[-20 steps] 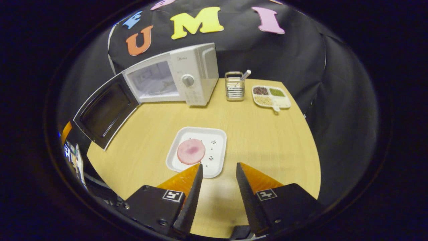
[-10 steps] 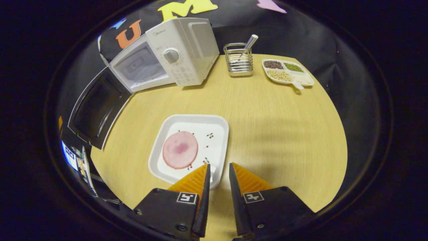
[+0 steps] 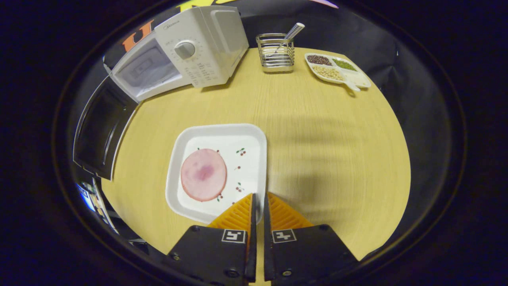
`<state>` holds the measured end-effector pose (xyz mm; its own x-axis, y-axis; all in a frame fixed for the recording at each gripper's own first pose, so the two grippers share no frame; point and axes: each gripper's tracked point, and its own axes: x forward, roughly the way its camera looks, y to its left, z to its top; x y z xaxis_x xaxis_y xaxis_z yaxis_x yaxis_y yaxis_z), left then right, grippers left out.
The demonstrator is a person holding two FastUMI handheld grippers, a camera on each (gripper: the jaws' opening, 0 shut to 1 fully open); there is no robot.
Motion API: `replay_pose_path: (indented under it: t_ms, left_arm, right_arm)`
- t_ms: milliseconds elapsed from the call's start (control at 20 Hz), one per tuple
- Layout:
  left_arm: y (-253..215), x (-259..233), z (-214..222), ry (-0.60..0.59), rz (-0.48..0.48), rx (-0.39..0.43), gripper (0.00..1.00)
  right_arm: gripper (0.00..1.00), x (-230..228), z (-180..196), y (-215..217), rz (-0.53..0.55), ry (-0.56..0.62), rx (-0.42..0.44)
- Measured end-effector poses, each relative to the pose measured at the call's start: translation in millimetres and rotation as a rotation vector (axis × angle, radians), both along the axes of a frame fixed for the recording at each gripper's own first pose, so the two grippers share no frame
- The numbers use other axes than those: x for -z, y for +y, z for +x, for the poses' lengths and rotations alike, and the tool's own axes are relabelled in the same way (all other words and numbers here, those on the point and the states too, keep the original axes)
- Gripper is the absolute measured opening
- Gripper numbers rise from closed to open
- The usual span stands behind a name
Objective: Open the microwave oven with the left hand, put the food in, and close the microwave oven.
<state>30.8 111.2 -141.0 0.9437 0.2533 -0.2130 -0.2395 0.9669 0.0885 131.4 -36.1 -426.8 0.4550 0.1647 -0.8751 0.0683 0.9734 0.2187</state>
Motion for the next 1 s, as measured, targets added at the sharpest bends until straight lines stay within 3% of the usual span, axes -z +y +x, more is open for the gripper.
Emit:
replay_pose_path:
  t_ms: [100,150,300,500,1000]
  left_arm:
    - [5.2,7.7,4.2,0.0,-0.02,0.01,0.91]
    - [7.8,11.2,5.6,-0.001,-0.026,0.016,0.86]
    - [15.1,18.2,9.3,-0.003,-0.04,0.041,0.9]
    - [29.5,24.4,15.0,0.012,-0.067,0.079,0.91]
    - [35.3,11.8,38.2,0.007,-0.069,0.181,0.89]
  right_arm:
    - [0.08,0.1,1.2,1.3,0.036,0.041,0.041]
    - [0.05,-0.1,-0.4,2.1,0.051,0.052,0.054]
    - [0.04,-0.8,-1.0,1.8,0.084,0.063,0.091]
    - [0.04,-3.5,-5.4,27.3,0.279,0.077,0.2]
    - [0.04,-62.8,1.5,97.9,0.492,-0.118,0.24]
